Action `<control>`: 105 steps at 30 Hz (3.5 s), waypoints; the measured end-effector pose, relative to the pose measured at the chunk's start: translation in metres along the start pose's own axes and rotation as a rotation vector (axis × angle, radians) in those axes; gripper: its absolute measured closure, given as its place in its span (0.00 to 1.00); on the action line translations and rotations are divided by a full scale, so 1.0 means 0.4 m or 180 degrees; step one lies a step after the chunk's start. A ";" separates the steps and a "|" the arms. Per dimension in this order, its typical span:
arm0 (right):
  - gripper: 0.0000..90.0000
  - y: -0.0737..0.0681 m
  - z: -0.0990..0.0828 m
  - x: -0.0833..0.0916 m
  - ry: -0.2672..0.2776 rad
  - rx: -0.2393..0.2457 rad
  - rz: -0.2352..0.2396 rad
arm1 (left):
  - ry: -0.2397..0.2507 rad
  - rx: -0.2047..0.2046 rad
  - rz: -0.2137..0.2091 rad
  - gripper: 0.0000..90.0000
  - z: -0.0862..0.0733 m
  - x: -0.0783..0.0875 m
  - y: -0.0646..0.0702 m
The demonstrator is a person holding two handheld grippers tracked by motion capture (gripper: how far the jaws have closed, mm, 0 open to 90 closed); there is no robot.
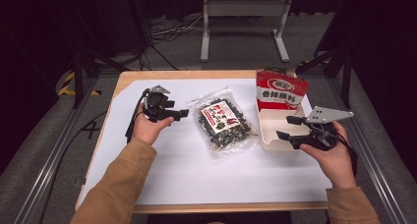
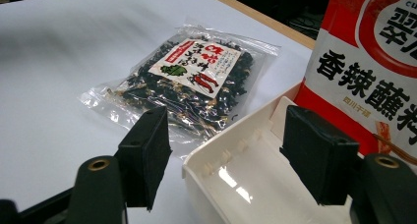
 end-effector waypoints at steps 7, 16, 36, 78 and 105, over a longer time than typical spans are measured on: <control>0.38 -0.012 -0.013 0.006 0.0020 -0.0023 0.0002 | -0.0021 0.0045 -0.0005 0.28 0.010 -0.057 -0.014; 0.38 -0.022 -0.028 0.018 0.0000 -0.0048 -0.0036 | -0.0004 0.0158 0.0107 0.25 0.038 -0.089 -0.036; 0.38 -0.028 -0.047 0.033 0.0011 -0.0100 -0.0073 | -0.0082 0.0634 0.0036 0.28 0.034 -0.179 -0.080; 0.37 -0.033 -0.045 0.028 0.0069 -0.0167 -0.0006 | -0.0646 0.0383 0.0240 0.38 0.020 -0.281 -0.022; 0.36 -0.029 -0.046 0.033 0.0087 -0.0182 -0.0020 | -0.0689 0.0532 0.0263 0.92 0.021 -0.276 -0.009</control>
Point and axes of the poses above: each handheld gripper's, and its own axes: x roughly backward along the jaws, z roughly out of its top, y roughly to its right, the point moved 4 cm from there along -x, roughly forward along the jaws, and after that the axes turned 6 degrees about z, right-handed, at the moved point
